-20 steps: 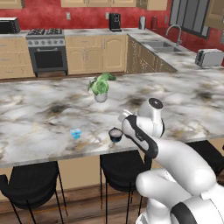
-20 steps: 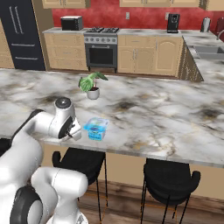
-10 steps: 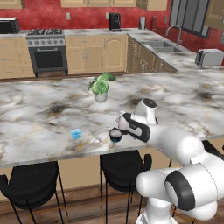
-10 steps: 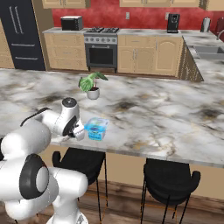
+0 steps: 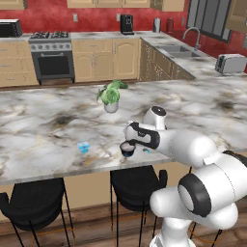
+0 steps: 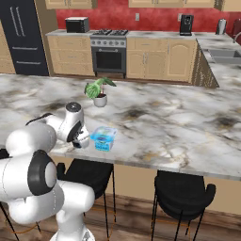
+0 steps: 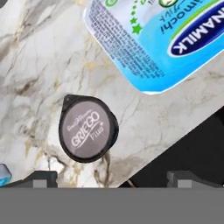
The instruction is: Stack the yogurt containers by placing the smaller containers on top of the larger containers.
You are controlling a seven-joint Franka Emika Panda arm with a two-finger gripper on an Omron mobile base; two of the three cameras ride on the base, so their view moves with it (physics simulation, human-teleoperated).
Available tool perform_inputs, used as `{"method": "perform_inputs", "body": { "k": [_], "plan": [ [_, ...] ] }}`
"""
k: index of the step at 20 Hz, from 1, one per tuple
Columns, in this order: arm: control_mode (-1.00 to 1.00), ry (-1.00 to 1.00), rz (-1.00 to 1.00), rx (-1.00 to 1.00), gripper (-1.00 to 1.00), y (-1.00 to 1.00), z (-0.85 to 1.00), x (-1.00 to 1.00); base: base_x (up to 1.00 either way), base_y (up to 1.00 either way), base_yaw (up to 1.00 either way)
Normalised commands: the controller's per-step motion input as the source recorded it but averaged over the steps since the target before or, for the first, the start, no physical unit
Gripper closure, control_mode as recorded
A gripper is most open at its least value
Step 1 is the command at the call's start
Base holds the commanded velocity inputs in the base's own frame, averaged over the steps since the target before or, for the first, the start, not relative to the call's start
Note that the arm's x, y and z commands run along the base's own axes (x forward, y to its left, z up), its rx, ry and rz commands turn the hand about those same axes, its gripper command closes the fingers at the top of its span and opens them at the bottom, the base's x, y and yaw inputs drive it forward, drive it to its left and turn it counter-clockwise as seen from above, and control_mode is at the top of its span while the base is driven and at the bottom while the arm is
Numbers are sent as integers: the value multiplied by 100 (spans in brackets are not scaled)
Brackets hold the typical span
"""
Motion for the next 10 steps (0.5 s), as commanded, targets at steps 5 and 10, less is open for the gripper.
{"method": "perform_inputs", "body": {
  "k": [5, 10],
  "plan": [
    [-100, -3, 0, 0, -100, 11, -5, 0, 0, 0, 0],
    [-100, -11, -4, 0, -100, 0, -36, 0, 0, 0, 0]
  ]
}}
